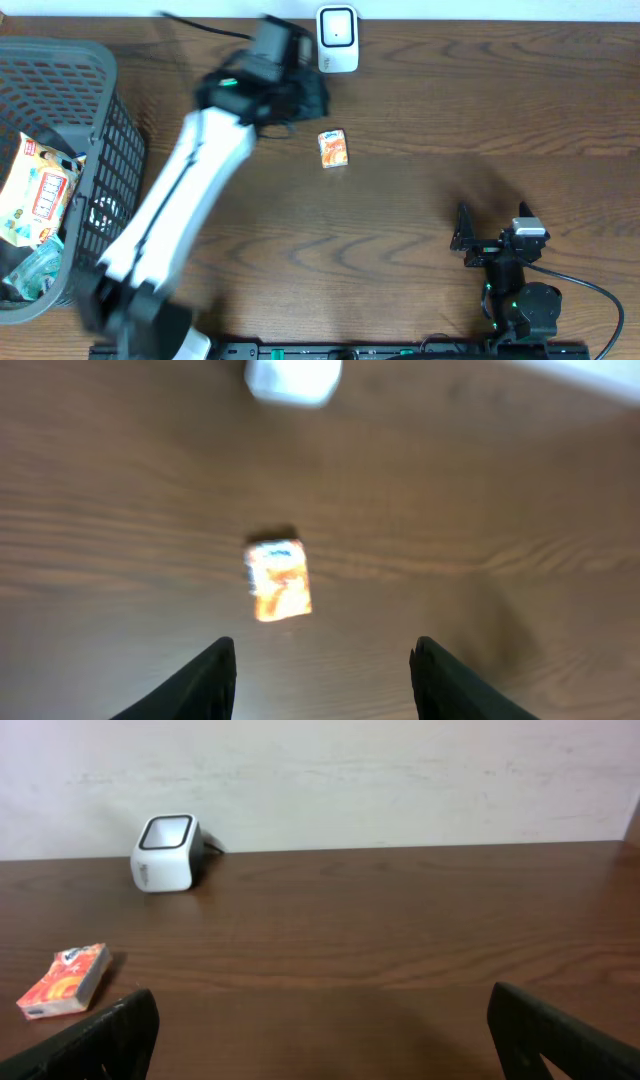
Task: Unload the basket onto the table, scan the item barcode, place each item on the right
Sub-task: 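Carry the orange tissue pack forward and release it near the scanner, then return the left gripper into the basket toward the teal tissue pack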
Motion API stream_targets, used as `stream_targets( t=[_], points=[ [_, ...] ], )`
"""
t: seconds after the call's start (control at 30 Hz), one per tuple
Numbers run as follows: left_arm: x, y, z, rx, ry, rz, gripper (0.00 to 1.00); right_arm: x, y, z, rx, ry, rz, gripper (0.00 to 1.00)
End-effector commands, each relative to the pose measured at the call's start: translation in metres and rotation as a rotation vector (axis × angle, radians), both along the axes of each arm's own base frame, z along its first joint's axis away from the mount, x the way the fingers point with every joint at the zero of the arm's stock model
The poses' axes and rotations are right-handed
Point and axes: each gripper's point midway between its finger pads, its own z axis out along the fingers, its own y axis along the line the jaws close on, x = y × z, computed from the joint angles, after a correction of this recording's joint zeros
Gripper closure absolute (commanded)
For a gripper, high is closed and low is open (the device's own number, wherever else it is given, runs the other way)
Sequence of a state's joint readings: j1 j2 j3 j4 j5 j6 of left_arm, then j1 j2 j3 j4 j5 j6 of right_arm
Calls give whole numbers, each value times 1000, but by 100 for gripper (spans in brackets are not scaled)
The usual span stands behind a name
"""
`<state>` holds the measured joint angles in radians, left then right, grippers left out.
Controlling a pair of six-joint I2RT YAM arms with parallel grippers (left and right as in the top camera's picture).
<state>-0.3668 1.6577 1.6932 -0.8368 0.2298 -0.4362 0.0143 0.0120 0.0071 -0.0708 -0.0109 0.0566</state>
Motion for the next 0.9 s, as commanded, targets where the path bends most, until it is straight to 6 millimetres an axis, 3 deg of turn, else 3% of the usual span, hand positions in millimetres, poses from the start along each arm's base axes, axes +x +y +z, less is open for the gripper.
stream_targets(
  t=[0.0,0.07,0.2,0.4,0.53,0.67,0.87],
  points=[
    [-18,49,54,49,-138,20,45,0,-2,-1,1,1,-8,1],
    [-33,86,77,71,-180,112,45,0,-2,-1,1,1,-8,1],
    [-68,169,112,123,-253,348,32,0,-2,-1,2,1,-8,1],
    [-129,281,131,252,-265,755,20,0,-2,-1,2,1,-8,1],
    [-163,335,124,315,-196,1000,16,0,-2,-1,1,1,-8,1],
    [-172,363,108,290,-123,1135,12,0,-2,-1,2,1,-8,1],
    [-197,406,55,332,144,1418,10,0,-2,-1,2,1,-8,1]
  ],
)
